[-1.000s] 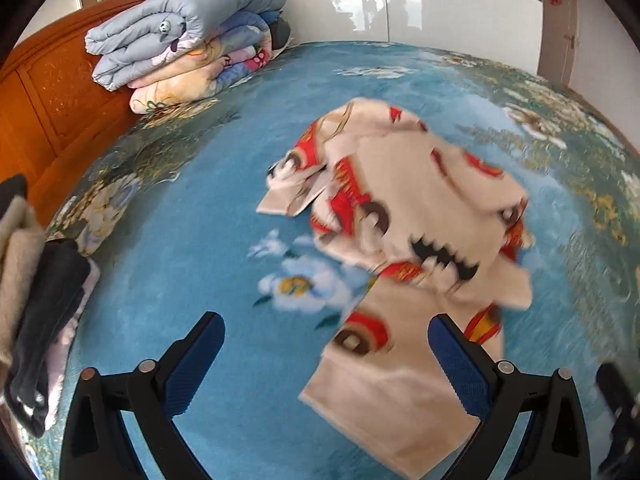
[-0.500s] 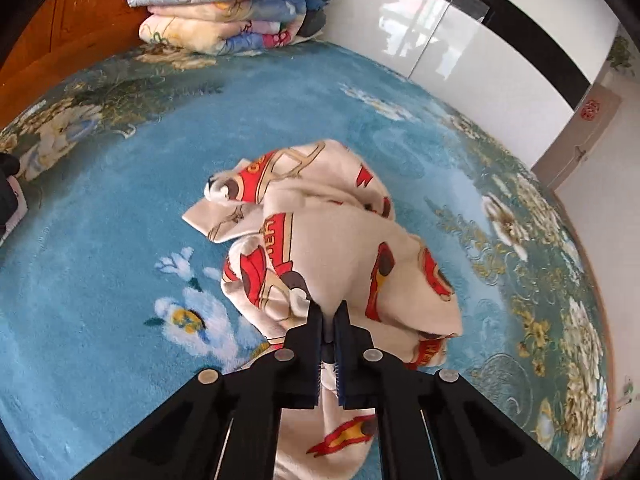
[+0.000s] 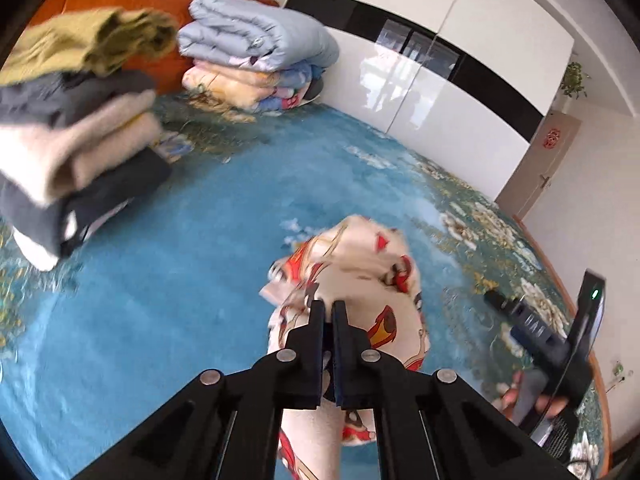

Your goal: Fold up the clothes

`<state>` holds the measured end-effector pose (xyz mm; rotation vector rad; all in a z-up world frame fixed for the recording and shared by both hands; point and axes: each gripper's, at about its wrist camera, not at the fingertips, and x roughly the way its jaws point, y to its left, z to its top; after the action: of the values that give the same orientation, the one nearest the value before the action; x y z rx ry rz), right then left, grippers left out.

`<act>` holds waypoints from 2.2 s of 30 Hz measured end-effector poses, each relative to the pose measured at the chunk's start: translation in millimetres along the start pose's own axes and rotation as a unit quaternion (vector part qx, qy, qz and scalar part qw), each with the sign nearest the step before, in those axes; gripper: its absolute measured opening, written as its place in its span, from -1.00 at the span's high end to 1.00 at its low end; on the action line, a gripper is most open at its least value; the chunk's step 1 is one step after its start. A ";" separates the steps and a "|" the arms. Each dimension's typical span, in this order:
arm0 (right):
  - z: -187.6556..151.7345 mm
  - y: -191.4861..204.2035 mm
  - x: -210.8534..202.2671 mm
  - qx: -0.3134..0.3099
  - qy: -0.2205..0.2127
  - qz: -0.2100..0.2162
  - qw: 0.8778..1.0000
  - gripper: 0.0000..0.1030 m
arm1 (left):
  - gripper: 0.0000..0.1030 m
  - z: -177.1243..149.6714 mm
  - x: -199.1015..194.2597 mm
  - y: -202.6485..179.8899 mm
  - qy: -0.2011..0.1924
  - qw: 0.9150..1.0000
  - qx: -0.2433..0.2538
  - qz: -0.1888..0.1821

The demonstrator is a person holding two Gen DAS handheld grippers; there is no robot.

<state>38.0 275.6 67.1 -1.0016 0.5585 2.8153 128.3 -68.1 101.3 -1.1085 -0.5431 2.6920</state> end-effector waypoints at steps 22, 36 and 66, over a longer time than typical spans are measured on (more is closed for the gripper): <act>-73.9 172.8 7.3 -0.268 0.125 0.087 0.951 -0.13 | 0.94 -88.2 5.0 53.3 -0.008 0.999 -0.017 -0.028; 17.0 127.5 -96.1 -0.204 -0.028 0.010 0.979 0.87 | 0.94 -94.4 -9.7 42.3 -0.018 0.998 -0.008 -0.055; -42.1 -129.7 -169.1 -0.109 0.075 -0.085 0.988 0.37 | -0.19 -95.5 72.3 -57.9 0.097 0.986 0.030 -0.135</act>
<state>222.2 384.7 103.4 -1.2436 0.1687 2.7056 146.3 31.8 15.4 -1.1724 -0.5310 2.3250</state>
